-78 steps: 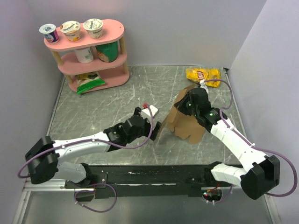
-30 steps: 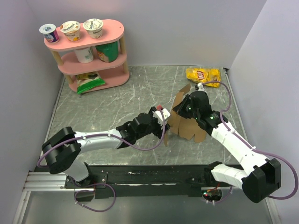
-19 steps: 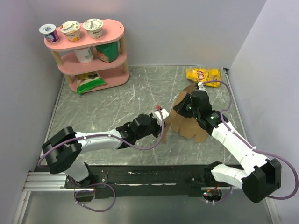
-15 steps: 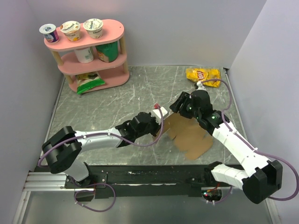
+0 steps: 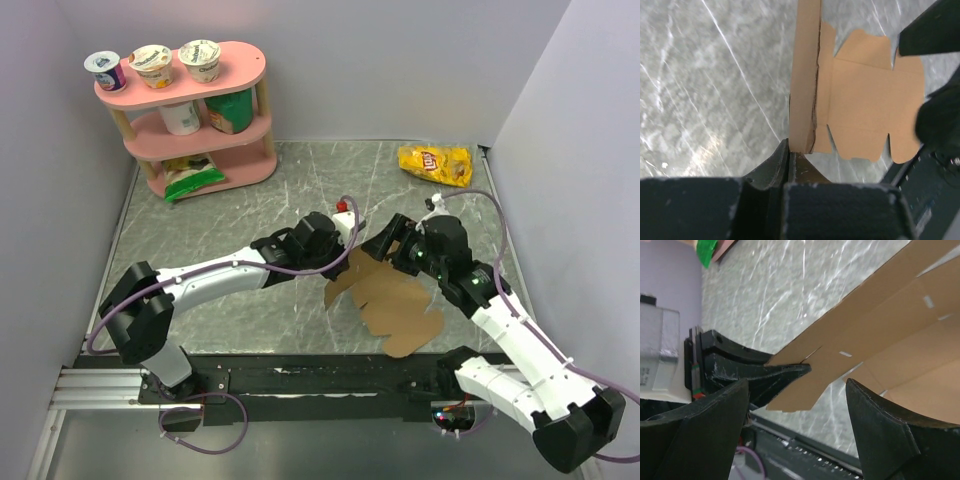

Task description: Fold the paper box

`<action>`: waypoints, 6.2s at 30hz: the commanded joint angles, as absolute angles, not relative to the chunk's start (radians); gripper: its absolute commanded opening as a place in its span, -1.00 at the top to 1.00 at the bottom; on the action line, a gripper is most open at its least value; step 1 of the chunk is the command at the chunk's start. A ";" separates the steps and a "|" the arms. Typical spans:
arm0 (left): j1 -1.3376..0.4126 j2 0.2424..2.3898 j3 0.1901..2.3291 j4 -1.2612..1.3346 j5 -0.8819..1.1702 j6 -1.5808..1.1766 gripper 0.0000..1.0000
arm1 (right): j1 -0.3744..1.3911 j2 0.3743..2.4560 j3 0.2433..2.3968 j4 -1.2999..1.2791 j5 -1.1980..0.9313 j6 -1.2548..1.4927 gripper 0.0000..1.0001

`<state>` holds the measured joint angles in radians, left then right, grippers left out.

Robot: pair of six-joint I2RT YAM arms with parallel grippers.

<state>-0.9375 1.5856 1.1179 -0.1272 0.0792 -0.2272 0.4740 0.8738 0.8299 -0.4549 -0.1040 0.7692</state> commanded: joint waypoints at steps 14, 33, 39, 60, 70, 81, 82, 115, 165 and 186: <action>-0.942 1.595 1.155 -0.255 0.199 -0.144 0.98 | 0.558 0.988 0.745 -0.210 -0.072 1.012 -0.64; -0.942 1.566 1.088 -0.224 0.195 -0.129 -0.10 | 0.588 1.005 0.736 -0.244 -0.002 0.988 0.84; -0.942 1.603 1.085 -0.213 0.222 -0.173 -0.07 | 0.588 1.003 0.724 -0.238 0.023 0.994 0.93; -0.942 1.620 0.983 0.083 0.098 -0.486 0.11 | 0.588 0.968 0.686 -0.207 0.080 1.008 1.00; -0.943 1.638 1.071 -0.132 0.175 -0.350 0.81 | 0.588 1.054 0.848 -0.408 0.109 0.692 1.00; -0.943 1.654 1.167 -0.377 0.339 -0.120 0.82 | 0.586 1.026 0.893 -0.453 0.133 0.348 1.00; -0.943 1.655 1.172 -0.405 0.348 -0.091 0.82 | 0.586 1.016 0.887 -0.443 0.138 0.309 1.00; -0.882 1.655 1.186 -0.454 0.595 0.025 0.80 | 0.589 0.853 0.529 0.322 0.123 -0.109 0.60; -0.594 1.471 1.436 -0.983 0.851 0.397 0.68 | 0.356 1.086 1.005 -0.414 -0.954 -0.632 -0.96; -0.586 1.474 1.388 -0.812 0.669 0.290 0.43 | 0.468 1.078 0.790 -0.098 -0.605 -0.515 0.32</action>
